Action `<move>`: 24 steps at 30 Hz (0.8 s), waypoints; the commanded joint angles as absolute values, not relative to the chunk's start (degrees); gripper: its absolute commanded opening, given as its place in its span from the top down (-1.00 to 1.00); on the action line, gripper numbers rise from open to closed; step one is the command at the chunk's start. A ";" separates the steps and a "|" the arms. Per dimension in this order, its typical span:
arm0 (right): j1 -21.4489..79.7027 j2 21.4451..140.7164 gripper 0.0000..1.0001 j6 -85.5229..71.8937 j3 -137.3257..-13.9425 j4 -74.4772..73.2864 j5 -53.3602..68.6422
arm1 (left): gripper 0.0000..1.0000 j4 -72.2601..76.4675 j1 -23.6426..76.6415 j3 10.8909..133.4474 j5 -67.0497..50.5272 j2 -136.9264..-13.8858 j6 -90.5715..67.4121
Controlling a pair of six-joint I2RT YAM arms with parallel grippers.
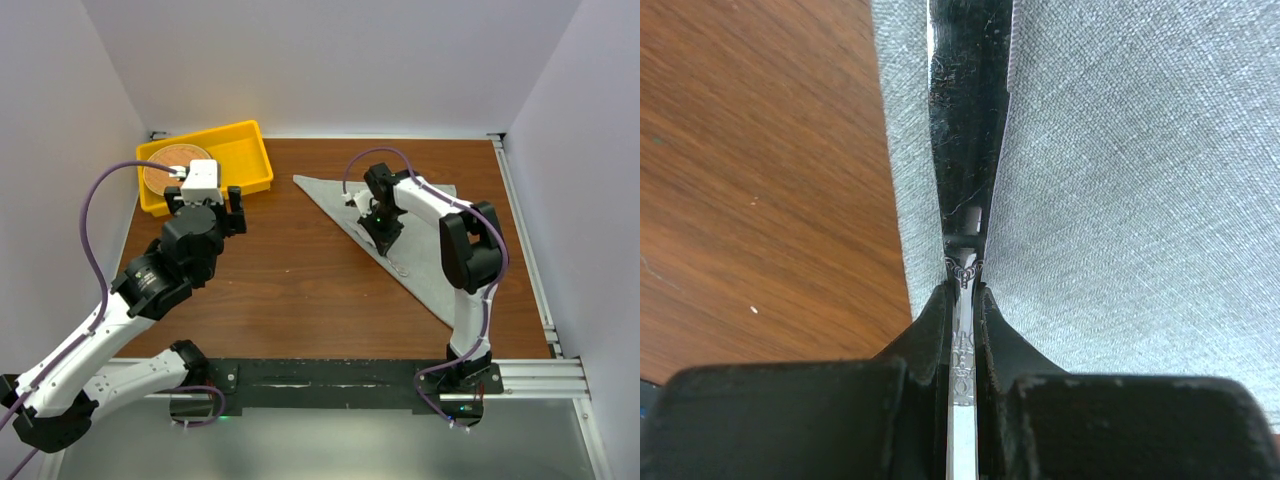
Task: Fold the napkin, place the utensils inside, and roll it up
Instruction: Place the utensil onto the napkin
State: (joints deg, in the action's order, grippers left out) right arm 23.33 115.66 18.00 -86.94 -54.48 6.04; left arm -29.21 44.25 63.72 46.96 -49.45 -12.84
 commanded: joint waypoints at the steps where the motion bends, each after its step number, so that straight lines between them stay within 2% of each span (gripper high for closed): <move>1: 22.68 116.45 1.00 17.75 -86.40 -53.35 7.03 | -0.56 -26.89 43.77 63.90 46.93 -49.48 -12.04; 24: 22.32 118.21 1.00 17.49 -85.96 -52.38 6.24 | -0.56 -26.19 42.45 63.72 45.62 -50.71 -11.16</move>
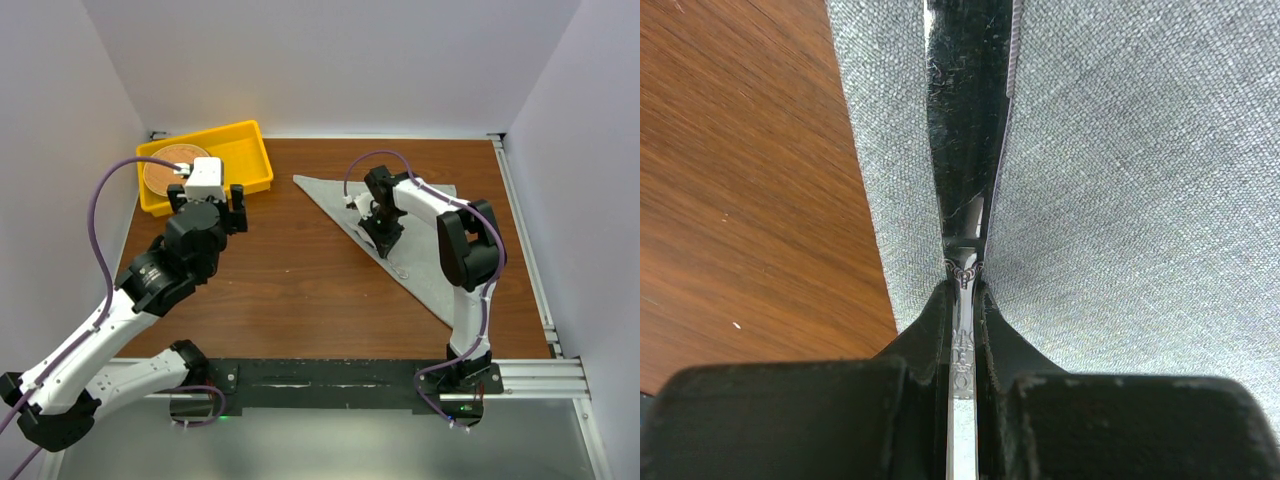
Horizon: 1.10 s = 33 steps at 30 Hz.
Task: Fold the napkin, place the utensils inside, and roll it up
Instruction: Place the utensil onto the napkin
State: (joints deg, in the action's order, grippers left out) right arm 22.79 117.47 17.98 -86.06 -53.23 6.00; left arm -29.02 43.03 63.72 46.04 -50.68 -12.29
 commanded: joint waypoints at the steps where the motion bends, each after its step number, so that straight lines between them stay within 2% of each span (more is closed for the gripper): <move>1: 22.41 117.95 0.95 17.40 -85.96 -52.56 6.24 | -0.56 -26.28 42.45 63.72 45.62 -50.71 -11.34; 5: 22.32 117.07 0.55 16.53 -87.97 -54.75 6.77 | -0.57 -27.15 42.28 63.72 45.18 -51.41 -12.48; 6: 22.32 116.46 0.39 16.09 -89.11 -55.63 6.16 | -0.57 -27.42 42.28 63.98 44.91 -51.85 -13.35; 9: 22.41 112.51 0.23 15.29 -91.22 -57.21 7.20 | -0.57 -28.65 42.01 65.12 43.34 -53.17 -16.77; 10: 22.50 111.11 0.05 14.68 -91.49 -57.22 7.38 | -0.57 -28.83 41.92 65.39 42.90 -53.61 -17.66; 14: 22.41 103.55 -0.11 13.10 -91.23 -58.80 8.44 | -0.57 -29.18 41.75 66.62 38.59 -57.03 -23.19; 15: 22.41 100.40 -0.94 11.88 -90.10 -58.97 7.39 | -0.57 -28.83 41.66 66.71 35.89 -58.87 -25.20; 18: 22.41 93.90 -0.96 2.57 -86.59 -59.59 -1.65 | -0.57 -26.02 40.09 67.15 30.34 -64.57 -30.38; 21: 21.71 90.36 -0.97 -8.94 -82.90 -61.59 -13.23 | -0.56 -24.96 34.20 68.55 17.26 -72.99 -38.54; 22: 21.45 89.22 -0.96 -10.62 -82.36 -63.09 -12.23 | -0.56 -24.70 31.84 68.82 11.83 -75.12 -40.32; 24: 21.09 87.98 -0.96 -9.84 -81.57 -65.21 -7.23 | -0.55 -22.42 30.42 69.78 8.11 -80.82 -42.96; 28: 21.01 79.48 -0.96 -14.39 -80.60 -63.90 -4.84 | -0.52 -16.37 27.17 72.33 6.25 -88.75 -46.22; 33: 20.92 74.71 -0.97 -15.91 -81.56 -63.01 -0.26 | -0.37 -13.10 24.61 75.93 3.87 -99.38 -52.11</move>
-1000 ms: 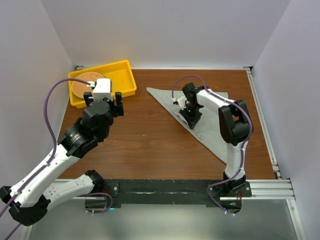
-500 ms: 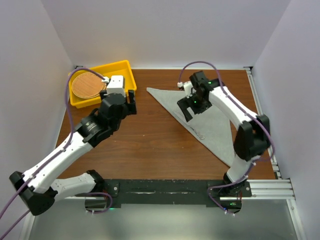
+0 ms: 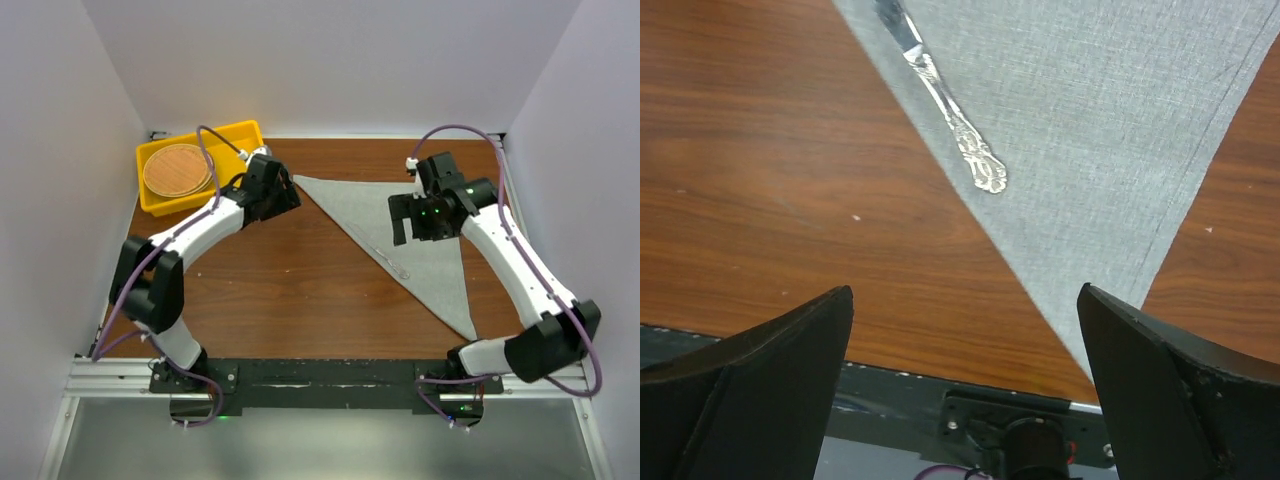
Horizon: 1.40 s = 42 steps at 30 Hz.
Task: Fold the napkin, place the utensils inside, and roll it up
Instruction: Place the utensil onto the napkin, then fold the napkin
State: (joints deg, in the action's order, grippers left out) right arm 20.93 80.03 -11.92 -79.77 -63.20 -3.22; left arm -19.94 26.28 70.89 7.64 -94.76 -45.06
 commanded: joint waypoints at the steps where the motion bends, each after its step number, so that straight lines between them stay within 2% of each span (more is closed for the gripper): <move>1: 21.00 74.27 -0.96 -15.65 -81.74 -63.10 -0.26 | -0.33 -12.05 24.09 76.46 3.35 -100.62 -52.90; 2: 20.92 73.57 -0.97 -15.47 -81.91 -63.11 -0.18 | -0.23 -11.08 24.00 77.07 2.99 -101.85 -53.95; 8: 21.00 72.42 -0.97 -15.12 -82.00 -63.02 -0.26 | -0.02 -5.37 23.91 78.14 6.41 -108.88 -60.72; 18: 20.92 73.65 -0.96 -13.80 -84.81 -63.98 -2.11 | -0.03 -0.88 23.91 83.23 14.93 -118.30 -65.74; 25: 20.92 73.22 -0.96 -13.45 -85.61 -64.95 -5.00 | 0.16 -0.79 23.64 87.10 17.66 -123.92 -67.67; 35: 21.01 72.68 -0.97 -13.27 -86.13 -66.53 -7.21 | 0.18 4.13 22.50 88.24 18.72 -128.76 -66.80; 38: 21.01 72.77 -0.96 -13.01 -86.48 -66.88 -7.47 | 0.24 5.45 22.33 88.15 18.02 -129.81 -65.66; 41: 20.92 72.86 -0.96 -13.10 -86.57 -67.06 -7.56 | 0.40 7.20 22.24 88.15 17.84 -129.90 -61.80; 42: 20.92 72.60 -0.97 -13.10 -86.57 -67.06 -7.38 | 0.51 8.25 22.24 88.85 17.67 -129.82 -60.31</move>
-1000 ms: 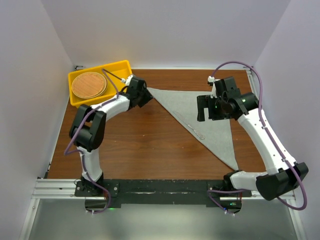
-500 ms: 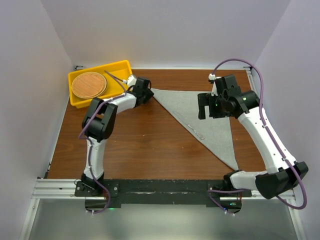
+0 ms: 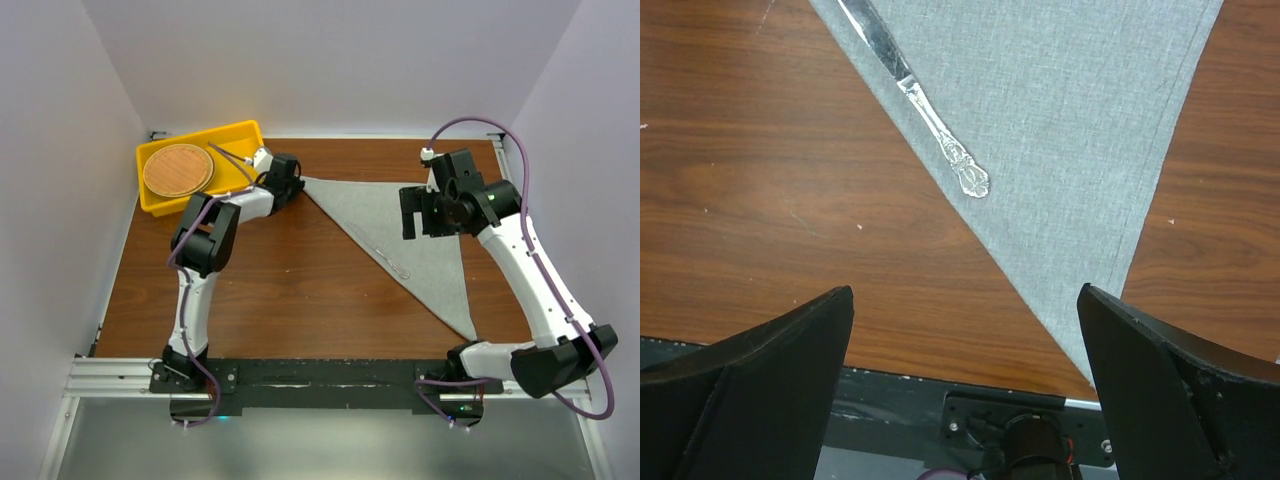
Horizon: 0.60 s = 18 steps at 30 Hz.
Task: Fold the napkin, place the utensils inside, and roll it up
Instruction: Fold the napkin
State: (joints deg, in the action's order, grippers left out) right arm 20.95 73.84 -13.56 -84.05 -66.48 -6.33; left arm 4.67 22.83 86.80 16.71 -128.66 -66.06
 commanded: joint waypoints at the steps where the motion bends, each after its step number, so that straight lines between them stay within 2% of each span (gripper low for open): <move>1: 21.00 72.51 -0.96 -13.18 -86.40 -66.97 -7.38 | 0.58 8.61 22.24 89.21 17.75 -129.90 -57.16; 3: 21.01 72.34 -0.96 -13.10 -86.05 -66.97 -6.86 | 0.72 10.53 22.50 89.73 15.83 -129.64 -54.33; 6: 21.01 71.72 -0.97 -13.18 -84.99 -66.80 -6.24 | 0.80 12.56 23.29 88.69 14.15 -127.71 -49.23; 10: 21.01 70.75 -0.97 -13.27 -83.67 -66.18 -5.28 | 0.84 14.59 25.48 86.57 14.41 -123.06 -42.12; 18: 21.01 70.40 -0.96 -13.62 -82.53 -65.30 -2.64 | 0.84 14.06 32.69 82.71 14.42 -116.81 -38.15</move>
